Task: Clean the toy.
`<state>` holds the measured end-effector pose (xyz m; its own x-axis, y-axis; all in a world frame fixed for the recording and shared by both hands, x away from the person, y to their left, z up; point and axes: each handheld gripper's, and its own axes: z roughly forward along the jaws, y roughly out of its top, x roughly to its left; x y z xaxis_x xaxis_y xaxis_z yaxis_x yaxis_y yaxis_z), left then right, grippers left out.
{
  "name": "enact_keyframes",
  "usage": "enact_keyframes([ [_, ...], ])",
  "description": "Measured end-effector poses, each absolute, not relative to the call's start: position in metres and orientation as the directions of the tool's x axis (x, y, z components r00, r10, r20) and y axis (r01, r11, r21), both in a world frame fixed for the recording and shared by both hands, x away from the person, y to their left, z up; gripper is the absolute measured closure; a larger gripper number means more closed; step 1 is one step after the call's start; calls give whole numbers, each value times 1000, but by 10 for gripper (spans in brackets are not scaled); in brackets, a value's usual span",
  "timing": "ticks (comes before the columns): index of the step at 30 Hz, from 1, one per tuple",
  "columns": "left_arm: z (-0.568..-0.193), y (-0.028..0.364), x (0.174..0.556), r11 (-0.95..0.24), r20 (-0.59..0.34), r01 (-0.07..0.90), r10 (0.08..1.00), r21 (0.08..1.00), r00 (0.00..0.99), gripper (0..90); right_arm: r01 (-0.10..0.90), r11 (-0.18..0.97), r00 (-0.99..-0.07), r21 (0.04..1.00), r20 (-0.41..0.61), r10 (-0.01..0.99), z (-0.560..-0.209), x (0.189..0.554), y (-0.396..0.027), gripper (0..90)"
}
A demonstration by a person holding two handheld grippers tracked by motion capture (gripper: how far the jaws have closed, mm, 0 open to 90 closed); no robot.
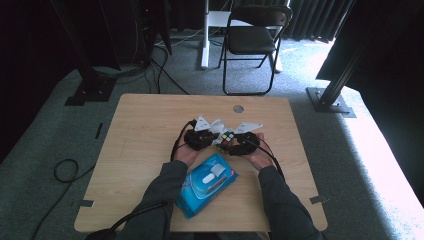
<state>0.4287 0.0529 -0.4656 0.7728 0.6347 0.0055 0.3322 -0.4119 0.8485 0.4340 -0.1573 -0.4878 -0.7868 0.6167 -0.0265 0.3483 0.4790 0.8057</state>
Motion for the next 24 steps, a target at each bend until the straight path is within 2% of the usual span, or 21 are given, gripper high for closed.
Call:
enact_keyframes([
  [24, -458, 26, 420, -473, 45, 265, 547, 840, 836, 843, 325, 491, -797, 808, -45, 603, -483, 432, -152, 345],
])
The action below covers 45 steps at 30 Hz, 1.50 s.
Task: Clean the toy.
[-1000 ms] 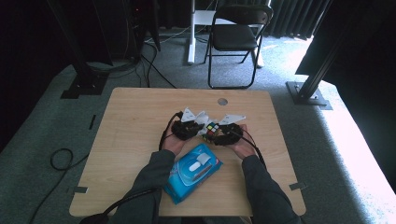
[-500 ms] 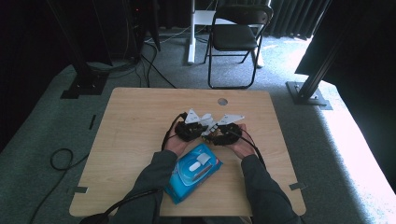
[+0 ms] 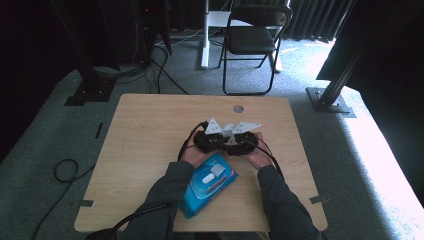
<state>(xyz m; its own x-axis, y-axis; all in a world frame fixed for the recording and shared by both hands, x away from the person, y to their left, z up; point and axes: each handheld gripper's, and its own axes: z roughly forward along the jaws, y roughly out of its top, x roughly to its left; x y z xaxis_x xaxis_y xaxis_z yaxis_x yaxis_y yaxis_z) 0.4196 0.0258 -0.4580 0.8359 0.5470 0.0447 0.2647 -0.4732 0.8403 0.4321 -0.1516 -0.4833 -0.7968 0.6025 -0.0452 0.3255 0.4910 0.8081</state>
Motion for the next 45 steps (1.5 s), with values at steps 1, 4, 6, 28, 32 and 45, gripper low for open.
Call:
enact_keyframes([
  [1, -458, 26, 420, -472, 46, 264, 548, 841, 835, 842, 324, 491, -798, 808, -46, 601, -483, 432, -152, 345],
  [4, -459, 27, 421, -468, 46, 266, 555, 843, 830, 842, 320, 495, -801, 808, -48, 596, -483, 432, -151, 345],
  [6, -459, 28, 422, -467, 46, 270, 560, 842, 827, 842, 321, 497, -802, 807, -47, 595, -483, 431, -150, 345],
  [28, -462, 53, 439, -400, 24, 347, 683, 848, 730, 842, 301, 512, -816, 805, -61, 575, -481, 428, -149, 346],
  [32, -463, 55, 440, -389, 15, 359, 695, 849, 719, 841, 296, 512, -818, 806, -63, 571, -480, 428, -148, 346],
  [45, -461, 48, 438, -407, 20, 355, 680, 841, 733, 841, 292, 522, -824, 802, -66, 563, -481, 427, -144, 346],
])
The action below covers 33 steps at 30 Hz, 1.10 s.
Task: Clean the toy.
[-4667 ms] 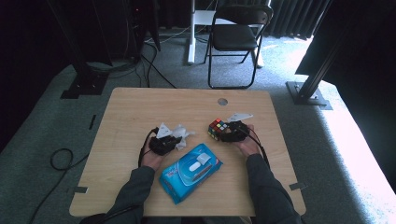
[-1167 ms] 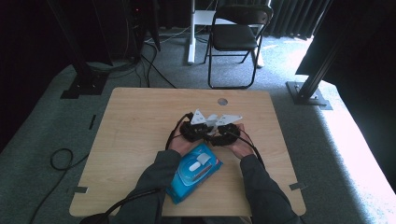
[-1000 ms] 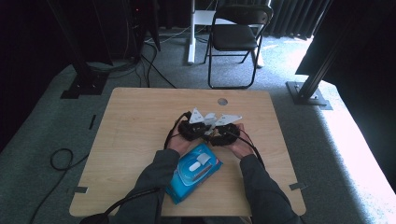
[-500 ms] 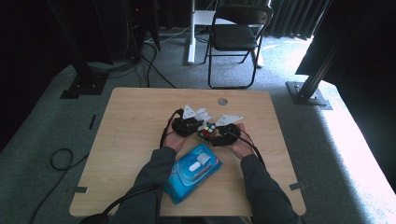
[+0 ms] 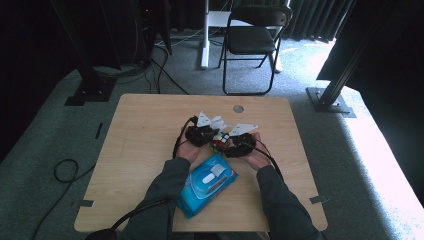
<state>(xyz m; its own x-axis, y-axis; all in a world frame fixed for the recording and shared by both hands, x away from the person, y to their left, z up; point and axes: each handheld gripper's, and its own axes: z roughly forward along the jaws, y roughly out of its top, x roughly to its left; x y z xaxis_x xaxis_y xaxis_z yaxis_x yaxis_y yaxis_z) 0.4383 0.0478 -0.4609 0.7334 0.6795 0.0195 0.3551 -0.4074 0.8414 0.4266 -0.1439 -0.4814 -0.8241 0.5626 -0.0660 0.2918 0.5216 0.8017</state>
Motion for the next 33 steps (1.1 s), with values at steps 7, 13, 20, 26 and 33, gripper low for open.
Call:
enact_keyframes([
  [7, -458, 35, 432, -430, 31, 321, 636, 844, 771, 841, 291, 523, -823, 801, -69, 564, -481, 427, -143, 346],
  [13, -456, 21, 423, -463, 44, 279, 574, 841, 818, 840, 292, 517, -819, 804, -69, 569, -480, 427, -143, 346],
  [20, -456, 19, 421, -466, 47, 271, 564, 842, 824, 840, 298, 513, -814, 805, -66, 577, -481, 427, -146, 346],
  [26, -451, 24, 420, -454, 52, 263, 572, 851, 818, 840, 306, 503, -805, 809, -62, 590, -481, 428, -147, 345],
  [33, -446, 33, 418, -437, 51, 260, 583, 861, 811, 841, 328, 484, -785, 811, -51, 618, -483, 430, -154, 345],
])
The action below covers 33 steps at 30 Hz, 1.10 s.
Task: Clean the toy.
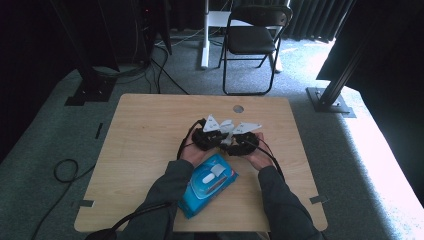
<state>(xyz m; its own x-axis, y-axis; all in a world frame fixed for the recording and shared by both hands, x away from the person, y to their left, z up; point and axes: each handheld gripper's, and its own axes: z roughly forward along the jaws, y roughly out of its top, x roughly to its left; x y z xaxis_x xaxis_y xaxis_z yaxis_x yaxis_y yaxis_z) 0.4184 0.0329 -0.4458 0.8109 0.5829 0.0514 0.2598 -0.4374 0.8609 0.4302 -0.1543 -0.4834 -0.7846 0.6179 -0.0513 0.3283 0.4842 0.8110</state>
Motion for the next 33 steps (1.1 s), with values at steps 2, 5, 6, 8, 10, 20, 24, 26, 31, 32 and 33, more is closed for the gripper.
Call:
enact_keyframes([
  [2, -445, 36, 418, -436, 52, 259, 585, 862, 809, 841, 335, 481, -781, 810, -47, 623, -484, 431, -156, 345],
  [5, -445, 40, 417, -438, 57, 259, 588, 861, 807, 841, 343, 477, -773, 809, -45, 632, -485, 431, -158, 345],
  [6, -445, 43, 417, -436, 56, 262, 593, 861, 803, 841, 342, 476, -772, 810, -47, 634, -486, 432, -159, 346],
  [8, -447, 47, 417, -436, 55, 268, 600, 859, 798, 841, 345, 466, -769, 815, -40, 638, -485, 432, -161, 345],
  [10, -449, 51, 418, -436, 53, 278, 608, 856, 792, 841, 353, 452, -764, 819, -27, 645, -484, 432, -163, 346],
  [20, -463, 65, 424, -445, 43, 327, 644, 834, 764, 841, 371, 376, -743, 849, 29, 669, -477, 435, -172, 345],
  [24, -465, 65, 424, -451, 43, 333, 643, 828, 764, 841, 373, 371, -740, 850, 31, 672, -475, 435, -172, 345],
  [26, -465, 64, 424, -455, 46, 329, 638, 827, 768, 842, 374, 368, -738, 851, 34, 674, -475, 436, -171, 345],
  [31, -466, 61, 423, -460, 46, 328, 633, 825, 773, 842, 373, 360, -736, 855, 37, 675, -475, 436, -170, 346],
  [32, -466, 61, 423, -461, 46, 326, 631, 825, 775, 842, 373, 360, -737, 855, 37, 675, -475, 436, -170, 345],
  [33, -466, 60, 423, -463, 47, 326, 629, 824, 776, 842, 374, 358, -736, 855, 39, 676, -475, 436, -169, 346],
])
